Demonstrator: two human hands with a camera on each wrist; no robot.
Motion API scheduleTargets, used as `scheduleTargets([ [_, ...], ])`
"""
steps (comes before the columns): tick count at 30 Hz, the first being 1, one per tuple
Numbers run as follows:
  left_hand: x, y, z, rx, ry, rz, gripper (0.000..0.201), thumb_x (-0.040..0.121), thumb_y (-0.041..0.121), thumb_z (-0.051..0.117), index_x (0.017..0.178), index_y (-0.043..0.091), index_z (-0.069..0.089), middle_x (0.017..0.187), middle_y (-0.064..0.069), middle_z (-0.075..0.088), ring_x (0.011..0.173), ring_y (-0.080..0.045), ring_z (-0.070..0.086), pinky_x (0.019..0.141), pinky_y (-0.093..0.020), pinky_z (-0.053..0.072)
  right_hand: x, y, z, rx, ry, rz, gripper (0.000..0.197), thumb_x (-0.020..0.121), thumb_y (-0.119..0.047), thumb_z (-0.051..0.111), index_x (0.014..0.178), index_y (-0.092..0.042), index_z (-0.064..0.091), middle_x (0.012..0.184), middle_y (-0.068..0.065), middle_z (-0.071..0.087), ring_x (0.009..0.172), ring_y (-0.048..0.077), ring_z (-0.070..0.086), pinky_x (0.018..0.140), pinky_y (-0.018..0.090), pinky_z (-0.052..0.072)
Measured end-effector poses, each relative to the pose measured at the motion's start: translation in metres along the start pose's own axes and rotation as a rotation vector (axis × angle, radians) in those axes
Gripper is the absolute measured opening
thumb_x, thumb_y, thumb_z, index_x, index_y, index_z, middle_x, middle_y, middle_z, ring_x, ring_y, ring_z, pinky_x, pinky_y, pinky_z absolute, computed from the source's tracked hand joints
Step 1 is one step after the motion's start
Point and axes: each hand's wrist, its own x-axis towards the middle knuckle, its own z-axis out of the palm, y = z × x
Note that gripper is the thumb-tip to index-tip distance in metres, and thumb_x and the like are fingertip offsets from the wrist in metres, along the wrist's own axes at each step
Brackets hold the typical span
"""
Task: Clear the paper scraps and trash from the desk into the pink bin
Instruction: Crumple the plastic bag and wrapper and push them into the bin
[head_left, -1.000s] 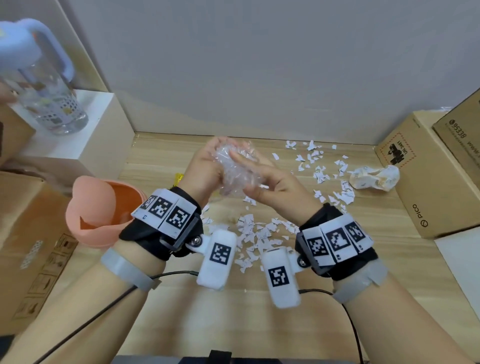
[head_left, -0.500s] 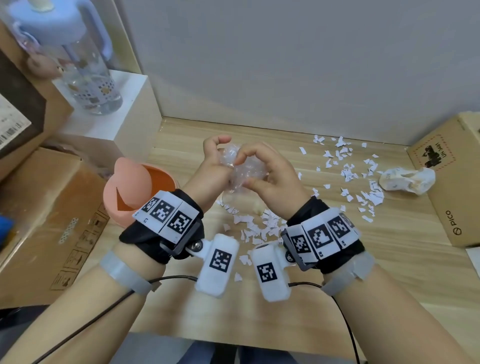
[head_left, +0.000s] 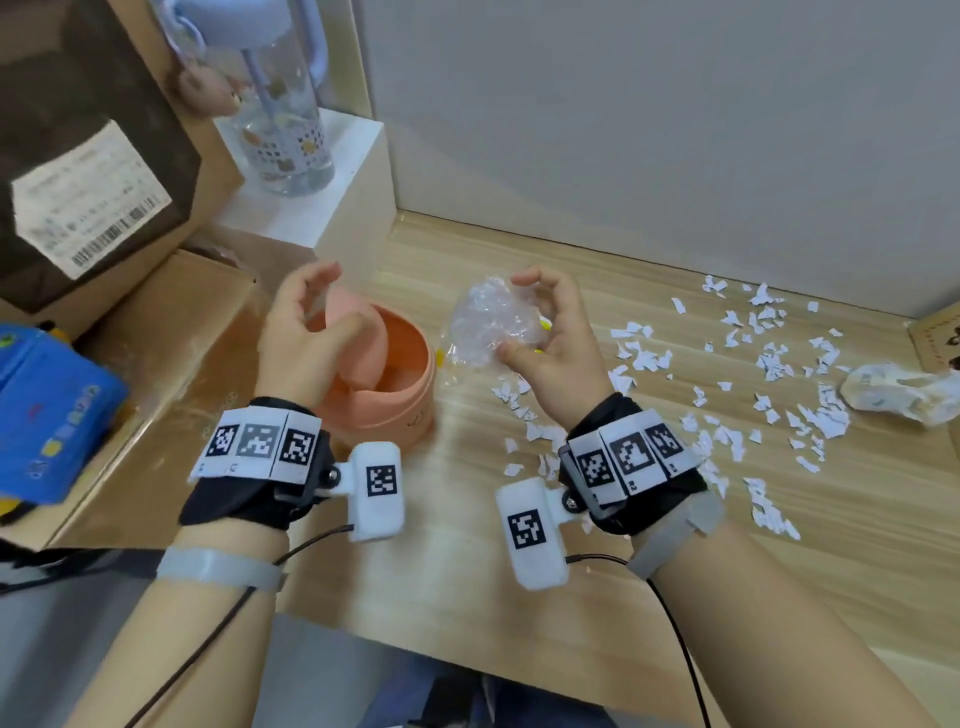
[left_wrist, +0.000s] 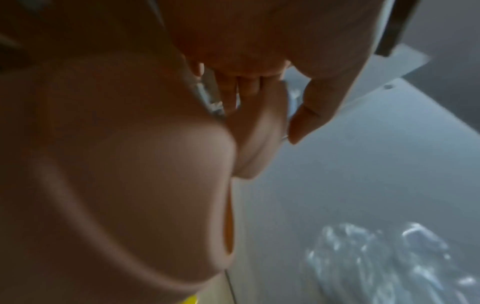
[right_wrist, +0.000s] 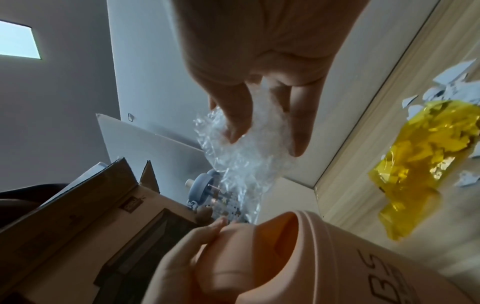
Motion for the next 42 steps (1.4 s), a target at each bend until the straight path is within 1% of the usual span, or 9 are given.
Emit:
scheduleTargets([
  [4,-0.004,-0.008,0.007,-0.006,-0.083,-0.004,0.057,0.066,0.024,0.063,0.121,0.027,0.051,0.122,0.008,0.054,0.104,-0.006,0.050,0.084,-0.023,0.044,0.010,0.012,0.021,-0.005,0.035,0.026,0.054,0.065,-0.006,0.062,0.098,-0.041,0.037,0.120,0.004,0.046,0.117,0.031,0.049,0.087,0.035,0.051],
  [9,-0.001,-0.010,0.020,0.126,-0.094,0.046,0.054,0.062,0.041,0.052,0.115,0.042,0.046,0.120,0.012,0.057,0.106,-0.016,0.051,0.089,-0.037,0.041,0.013,0.032,0.046,-0.340,0.139,-0.060,0.043,0.073,0.000,0.064,0.096,-0.019,0.034,0.105,0.003,0.027,0.091,-0.023,0.032,0.076,0.025,0.044],
  [13,0.003,-0.013,0.025,0.245,-0.045,0.080,0.060,0.058,0.052,0.044,0.117,0.042,0.045,0.119,0.007,0.059,0.101,-0.018,0.050,0.081,-0.032,0.034,0.010,0.040,0.045,-0.505,0.001,-0.137,0.027,0.071,-0.004,0.066,0.093,-0.007,0.050,0.104,0.001,0.035,0.087,-0.005,0.033,0.070,0.018,0.031],
  [16,0.005,-0.016,0.027,0.255,-0.017,0.089,0.064,0.055,0.056,0.038,0.117,0.042,0.046,0.117,0.005,0.059,0.098,-0.020,0.052,0.083,-0.033,0.036,0.008,0.041,0.032,-0.599,-0.100,-0.205,0.027,0.078,-0.030,0.061,0.097,-0.013,0.056,0.107,0.002,0.050,0.104,0.007,0.044,0.100,0.029,0.032],
  [18,0.005,-0.015,0.029,0.266,-0.006,0.092,0.064,0.056,0.056,0.036,0.117,0.042,0.046,0.116,0.003,0.060,0.096,-0.020,0.052,0.083,-0.033,0.036,0.005,0.041,0.023,-0.736,-0.184,-0.237,0.032,0.081,-0.042,0.051,0.101,-0.018,0.059,0.111,0.001,0.058,0.119,0.013,0.047,0.115,0.045,0.005],
  [26,0.010,-0.014,0.034,0.229,-0.065,0.098,0.053,0.060,0.049,0.040,0.112,0.044,0.047,0.118,0.011,0.060,0.102,-0.013,0.051,0.085,-0.034,0.035,0.030,0.032,0.039,-1.202,-0.687,-0.196,0.063,0.085,-0.063,0.015,0.106,-0.030,0.065,0.128,-0.006,0.059,0.144,0.011,0.008,0.099,0.052,-0.032],
  [31,0.014,-0.014,0.045,0.210,-0.039,0.119,0.048,0.062,0.045,0.041,0.109,0.045,0.047,0.116,0.006,0.061,0.104,-0.020,0.055,0.095,-0.046,0.041,0.039,0.037,0.038,-1.147,-0.734,-0.053,0.062,0.091,-0.056,0.016,0.094,-0.025,0.070,0.123,-0.006,0.061,0.141,0.009,0.014,0.107,0.054,-0.022],
  [36,0.018,-0.008,0.061,0.186,0.029,0.103,0.050,0.060,0.045,0.041,0.110,0.044,0.049,0.115,0.007,0.062,0.103,-0.021,0.055,0.090,-0.040,0.042,0.055,0.044,-0.008,-0.647,-0.277,-0.199,0.030,0.091,-0.030,0.042,0.100,-0.013,0.065,0.113,0.007,0.060,0.110,0.024,0.051,0.097,0.035,0.033],
  [42,0.028,-0.002,0.077,0.156,0.052,0.093,0.046,0.064,0.038,0.044,0.109,0.044,0.050,0.115,0.008,0.063,0.102,-0.021,0.056,0.088,-0.045,0.047,0.080,0.104,-0.050,-0.924,-0.257,0.344,0.012,0.083,-0.023,0.056,0.088,-0.024,0.067,0.141,0.004,0.037,0.131,0.023,0.033,0.104,0.040,0.031],
])
